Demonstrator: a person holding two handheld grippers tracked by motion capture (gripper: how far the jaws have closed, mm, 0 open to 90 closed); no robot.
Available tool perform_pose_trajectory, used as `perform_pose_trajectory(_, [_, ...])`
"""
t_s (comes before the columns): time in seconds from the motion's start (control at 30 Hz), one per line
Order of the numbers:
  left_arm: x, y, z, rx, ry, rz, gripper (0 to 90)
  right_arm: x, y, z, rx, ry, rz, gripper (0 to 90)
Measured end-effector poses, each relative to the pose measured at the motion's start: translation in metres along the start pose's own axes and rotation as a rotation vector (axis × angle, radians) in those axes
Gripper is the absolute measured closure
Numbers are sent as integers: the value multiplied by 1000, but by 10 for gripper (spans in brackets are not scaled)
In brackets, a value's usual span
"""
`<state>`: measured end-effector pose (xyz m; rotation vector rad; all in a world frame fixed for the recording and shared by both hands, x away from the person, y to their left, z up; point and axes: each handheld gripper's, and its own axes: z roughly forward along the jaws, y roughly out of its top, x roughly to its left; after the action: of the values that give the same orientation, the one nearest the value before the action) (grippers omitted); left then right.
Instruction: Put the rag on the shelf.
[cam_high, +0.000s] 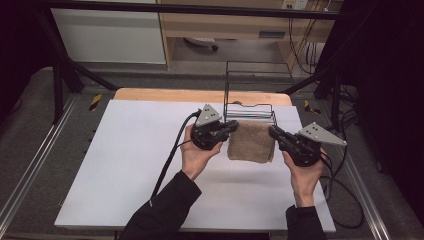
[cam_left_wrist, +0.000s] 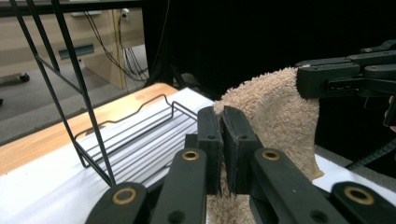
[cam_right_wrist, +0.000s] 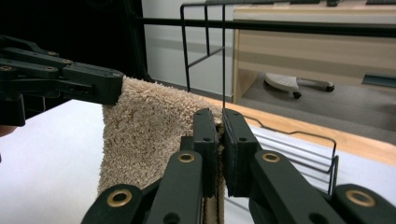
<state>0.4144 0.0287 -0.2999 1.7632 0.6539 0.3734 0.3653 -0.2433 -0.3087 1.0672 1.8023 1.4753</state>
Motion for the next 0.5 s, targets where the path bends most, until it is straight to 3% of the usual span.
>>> perform_pose_trajectory(0.5, [3, 19, 2, -55, 7, -3, 858, -5, 25, 0, -38, -22, -22, 852])
